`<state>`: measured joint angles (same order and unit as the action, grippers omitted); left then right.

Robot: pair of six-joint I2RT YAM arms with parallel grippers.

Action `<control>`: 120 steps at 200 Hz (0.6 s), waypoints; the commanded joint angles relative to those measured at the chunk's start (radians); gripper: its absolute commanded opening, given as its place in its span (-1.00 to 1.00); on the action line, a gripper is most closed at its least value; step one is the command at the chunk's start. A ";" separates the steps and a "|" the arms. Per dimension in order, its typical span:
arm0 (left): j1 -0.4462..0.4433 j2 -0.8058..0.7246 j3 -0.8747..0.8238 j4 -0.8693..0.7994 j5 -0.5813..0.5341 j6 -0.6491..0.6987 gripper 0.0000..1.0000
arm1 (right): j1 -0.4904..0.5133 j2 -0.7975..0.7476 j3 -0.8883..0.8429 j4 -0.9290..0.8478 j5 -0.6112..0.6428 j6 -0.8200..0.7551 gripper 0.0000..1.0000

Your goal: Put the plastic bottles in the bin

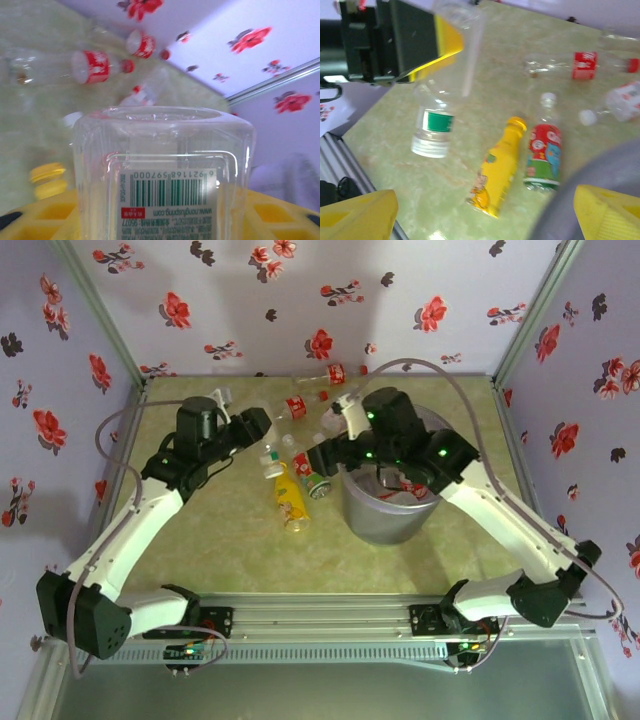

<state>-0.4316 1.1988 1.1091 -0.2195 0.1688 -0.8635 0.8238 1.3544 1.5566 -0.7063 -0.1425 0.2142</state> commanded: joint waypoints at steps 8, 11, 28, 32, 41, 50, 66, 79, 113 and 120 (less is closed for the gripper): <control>-0.022 -0.006 -0.066 0.231 0.069 -0.218 -0.08 | 0.065 0.071 0.039 0.119 0.018 0.044 0.82; -0.026 -0.008 -0.071 0.241 0.069 -0.227 -0.08 | 0.068 0.078 0.042 0.123 0.024 0.042 0.82; -0.045 -0.011 -0.085 0.272 0.058 -0.257 -0.08 | 0.082 0.125 0.052 0.139 0.049 0.044 0.75; -0.050 -0.013 -0.087 0.276 0.054 -0.259 -0.09 | 0.082 0.134 0.054 0.145 0.049 0.046 0.74; -0.059 -0.016 -0.090 0.276 0.045 -0.261 -0.09 | 0.083 0.154 0.061 0.152 0.042 0.050 0.71; -0.065 -0.018 -0.092 0.279 0.042 -0.264 -0.09 | 0.082 0.174 0.069 0.157 0.033 0.057 0.69; -0.067 -0.026 -0.098 0.300 0.038 -0.277 -0.09 | 0.082 0.208 0.085 0.160 0.022 0.061 0.63; -0.074 -0.031 -0.090 0.301 0.035 -0.278 -0.09 | 0.082 0.232 0.098 0.162 0.021 0.059 0.53; -0.092 -0.032 -0.082 0.290 0.026 -0.269 -0.09 | 0.081 0.256 0.119 0.169 0.042 0.053 0.12; -0.091 -0.033 -0.084 0.292 0.025 -0.270 -0.09 | 0.082 0.261 0.122 0.168 0.043 0.053 0.11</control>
<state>-0.5014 1.1954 1.0252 0.0246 0.1833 -1.1172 0.8997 1.6051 1.6333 -0.5808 -0.1040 0.2691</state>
